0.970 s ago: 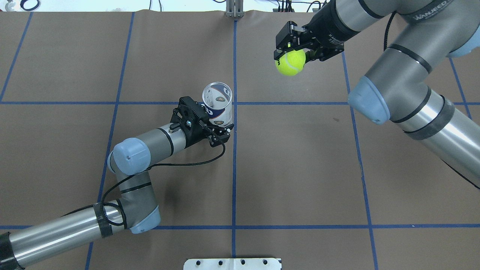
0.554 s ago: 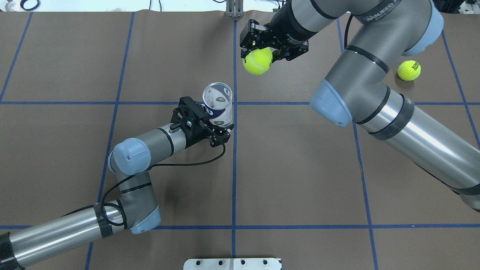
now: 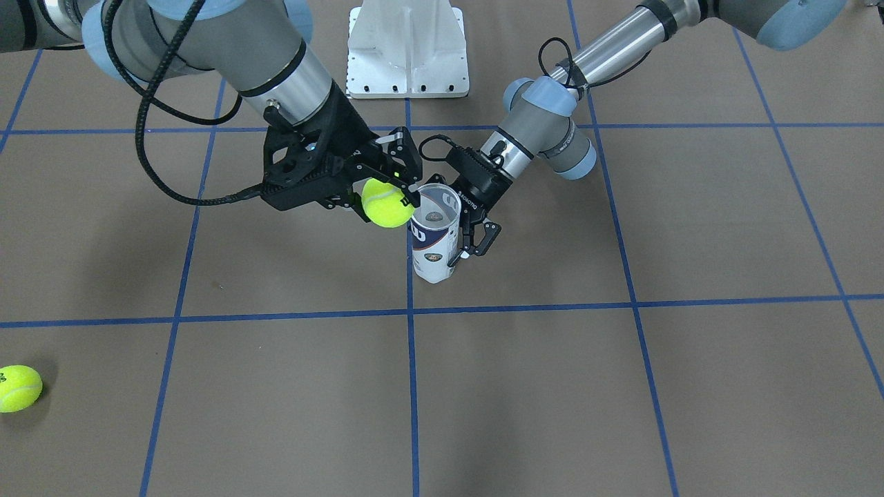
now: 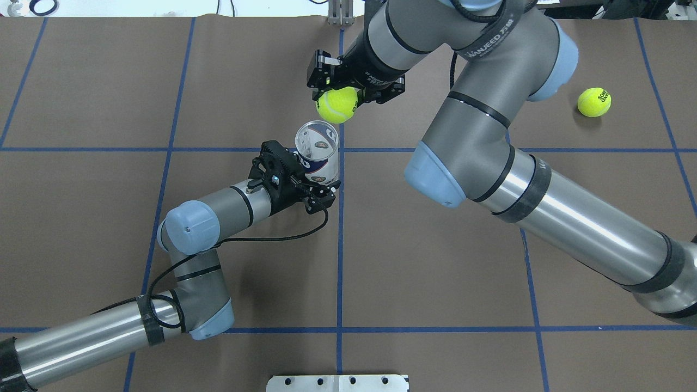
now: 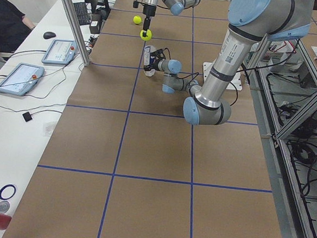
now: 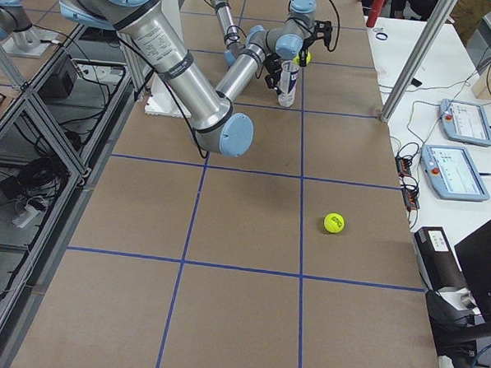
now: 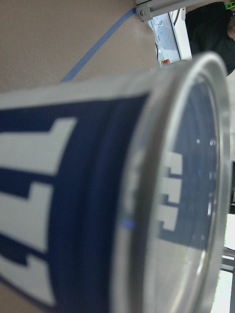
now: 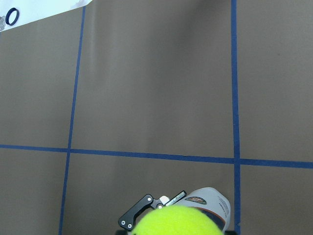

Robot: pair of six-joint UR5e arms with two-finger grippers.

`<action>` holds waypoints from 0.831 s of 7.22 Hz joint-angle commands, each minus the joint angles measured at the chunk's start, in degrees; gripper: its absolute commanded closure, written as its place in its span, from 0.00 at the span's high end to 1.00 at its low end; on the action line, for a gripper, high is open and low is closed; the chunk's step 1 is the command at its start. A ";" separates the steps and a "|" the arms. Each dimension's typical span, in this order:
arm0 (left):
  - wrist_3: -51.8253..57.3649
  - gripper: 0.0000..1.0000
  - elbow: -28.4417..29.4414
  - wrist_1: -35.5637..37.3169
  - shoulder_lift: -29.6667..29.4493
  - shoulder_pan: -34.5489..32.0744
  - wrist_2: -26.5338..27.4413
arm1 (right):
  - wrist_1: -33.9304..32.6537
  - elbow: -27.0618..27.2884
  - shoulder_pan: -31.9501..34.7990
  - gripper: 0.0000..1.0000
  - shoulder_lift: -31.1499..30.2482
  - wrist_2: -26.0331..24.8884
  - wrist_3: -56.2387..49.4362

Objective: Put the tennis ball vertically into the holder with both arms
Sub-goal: 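Lower the ball into the can's open top and open the right gripper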

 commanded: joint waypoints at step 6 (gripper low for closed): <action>0.00 0.87 -0.06 -0.09 -0.09 0.00 0.00 | -0.01 -1.65 -2.86 0.00 1.08 -1.74 0.45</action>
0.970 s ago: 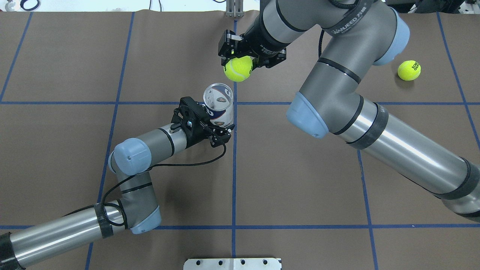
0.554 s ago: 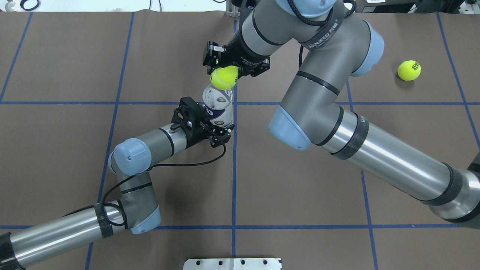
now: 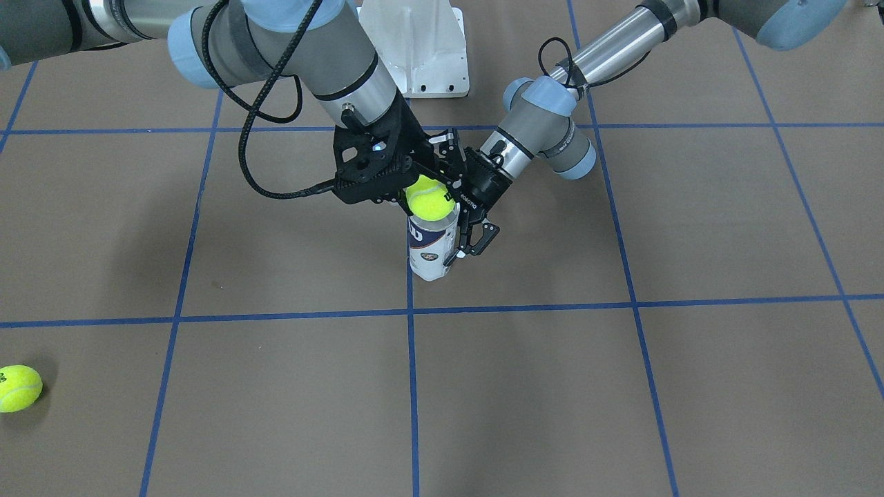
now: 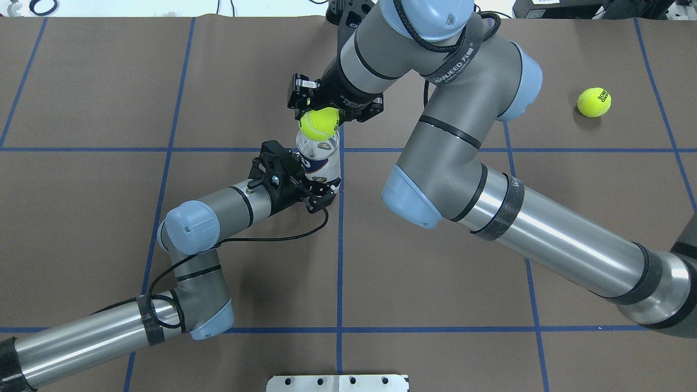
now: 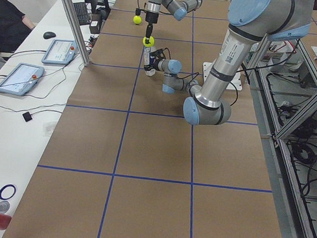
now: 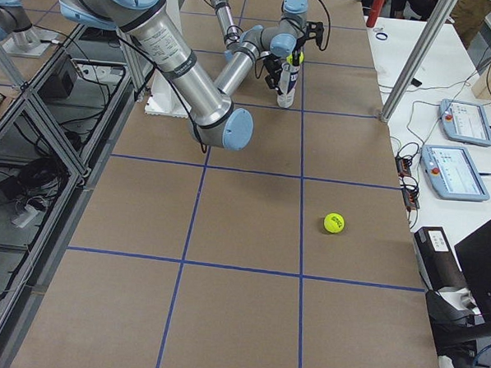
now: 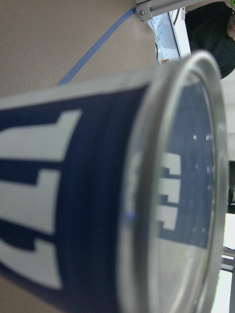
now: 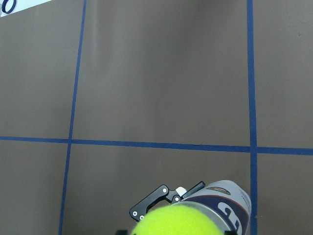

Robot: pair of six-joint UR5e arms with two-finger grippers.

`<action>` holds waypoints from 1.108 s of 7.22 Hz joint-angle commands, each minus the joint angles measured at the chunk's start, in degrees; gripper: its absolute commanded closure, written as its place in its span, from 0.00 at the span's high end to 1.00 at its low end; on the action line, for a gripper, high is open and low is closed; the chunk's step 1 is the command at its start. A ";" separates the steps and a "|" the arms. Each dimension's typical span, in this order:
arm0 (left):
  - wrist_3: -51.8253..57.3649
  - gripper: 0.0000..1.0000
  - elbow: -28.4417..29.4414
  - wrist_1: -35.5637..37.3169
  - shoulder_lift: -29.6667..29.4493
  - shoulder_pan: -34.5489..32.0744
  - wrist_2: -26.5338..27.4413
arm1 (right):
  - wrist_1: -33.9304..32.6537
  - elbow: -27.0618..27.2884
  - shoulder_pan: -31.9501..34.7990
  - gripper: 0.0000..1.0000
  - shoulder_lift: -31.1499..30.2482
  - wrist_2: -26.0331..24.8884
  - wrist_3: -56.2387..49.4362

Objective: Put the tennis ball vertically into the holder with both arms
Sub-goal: 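Lower the ball into the can's open top and open the right gripper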

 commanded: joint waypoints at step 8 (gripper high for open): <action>0.00 0.80 0.00 0.00 0.03 0.00 -0.09 | -0.88 0.01 -0.06 0.00 -0.35 -0.01 -0.03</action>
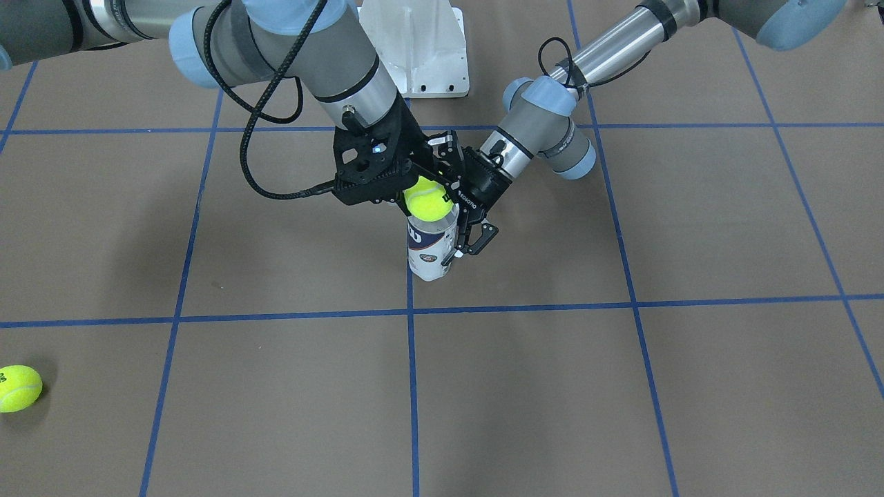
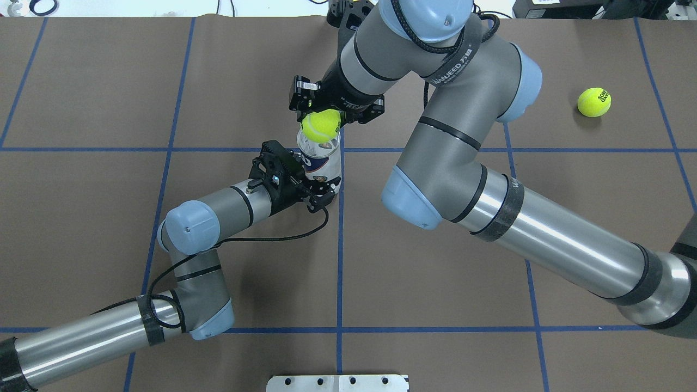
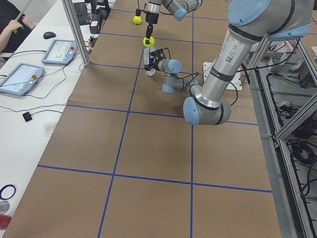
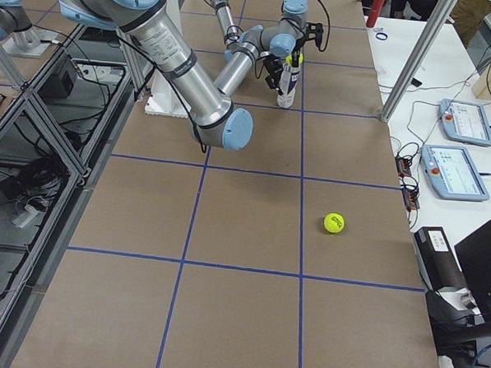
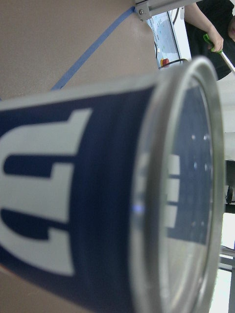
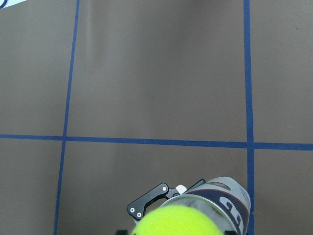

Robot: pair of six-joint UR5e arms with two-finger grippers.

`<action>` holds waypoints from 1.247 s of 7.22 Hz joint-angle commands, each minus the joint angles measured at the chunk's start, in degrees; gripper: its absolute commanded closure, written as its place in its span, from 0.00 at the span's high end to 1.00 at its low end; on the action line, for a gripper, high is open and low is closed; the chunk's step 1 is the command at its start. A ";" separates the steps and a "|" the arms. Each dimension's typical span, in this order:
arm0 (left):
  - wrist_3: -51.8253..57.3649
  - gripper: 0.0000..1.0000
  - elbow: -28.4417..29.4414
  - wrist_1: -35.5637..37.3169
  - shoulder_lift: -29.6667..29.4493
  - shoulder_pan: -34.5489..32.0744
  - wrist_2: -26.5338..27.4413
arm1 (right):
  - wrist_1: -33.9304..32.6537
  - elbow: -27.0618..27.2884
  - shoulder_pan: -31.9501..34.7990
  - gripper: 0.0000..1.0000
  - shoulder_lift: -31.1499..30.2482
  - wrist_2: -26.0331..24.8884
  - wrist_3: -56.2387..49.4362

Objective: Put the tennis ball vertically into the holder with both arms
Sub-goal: 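Lower the ball into the can's open top and open the right gripper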

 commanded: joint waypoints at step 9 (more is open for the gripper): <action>0.00 0.80 0.00 0.00 0.19 0.09 -0.01 | 0.00 0.10 -0.79 0.98 -0.02 -0.44 0.00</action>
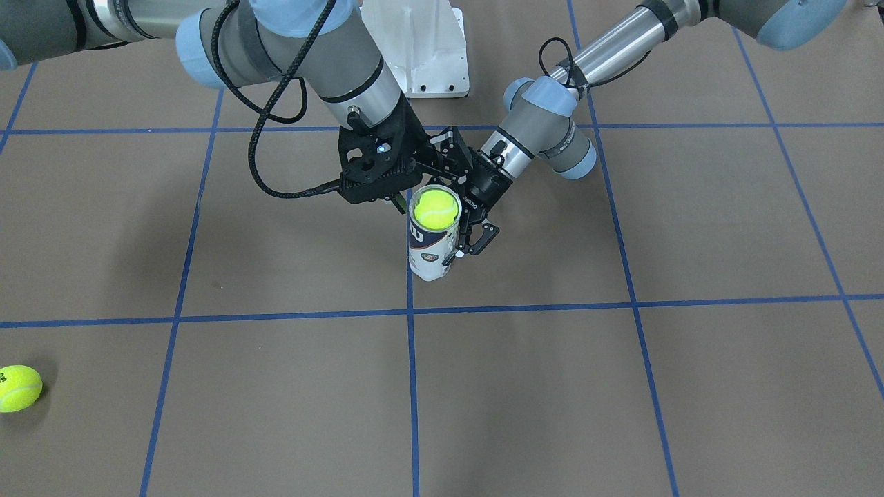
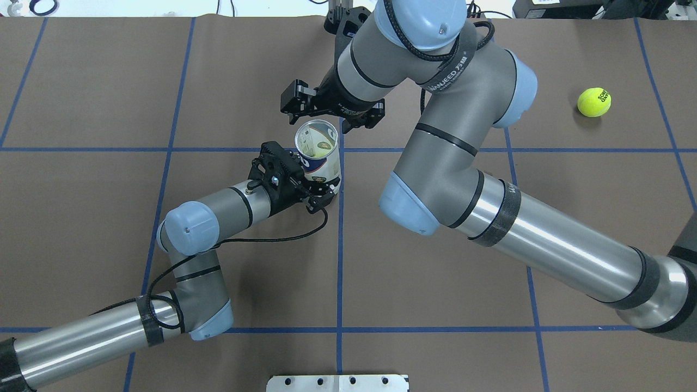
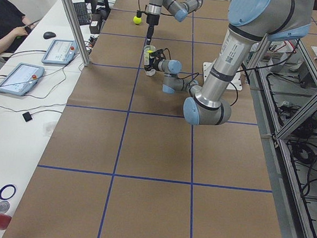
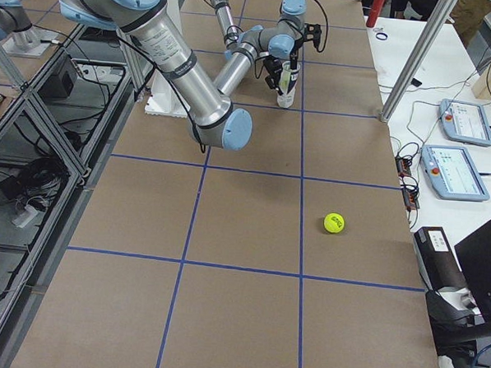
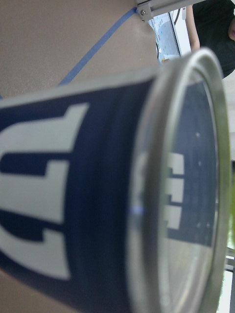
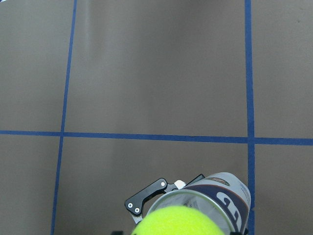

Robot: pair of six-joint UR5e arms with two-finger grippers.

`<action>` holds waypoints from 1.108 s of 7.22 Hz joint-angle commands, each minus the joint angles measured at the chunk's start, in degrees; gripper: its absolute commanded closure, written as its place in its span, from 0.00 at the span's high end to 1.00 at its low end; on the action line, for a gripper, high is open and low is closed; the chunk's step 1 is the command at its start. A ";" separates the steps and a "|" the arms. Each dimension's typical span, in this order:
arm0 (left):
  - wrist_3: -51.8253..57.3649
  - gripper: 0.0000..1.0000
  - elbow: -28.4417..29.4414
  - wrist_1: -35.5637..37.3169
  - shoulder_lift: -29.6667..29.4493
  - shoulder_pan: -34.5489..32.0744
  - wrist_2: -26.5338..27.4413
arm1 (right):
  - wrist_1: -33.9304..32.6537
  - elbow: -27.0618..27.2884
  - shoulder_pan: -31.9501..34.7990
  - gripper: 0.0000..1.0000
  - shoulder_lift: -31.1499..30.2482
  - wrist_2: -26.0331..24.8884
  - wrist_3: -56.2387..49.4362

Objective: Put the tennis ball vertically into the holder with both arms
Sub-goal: 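Move the open right gripper back toward the second yellow ball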

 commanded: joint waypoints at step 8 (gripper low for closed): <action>0.00 0.99 0.00 0.08 0.01 -0.07 -0.06 | -3.32 2.45 1.03 0.99 -1.24 0.16 -0.09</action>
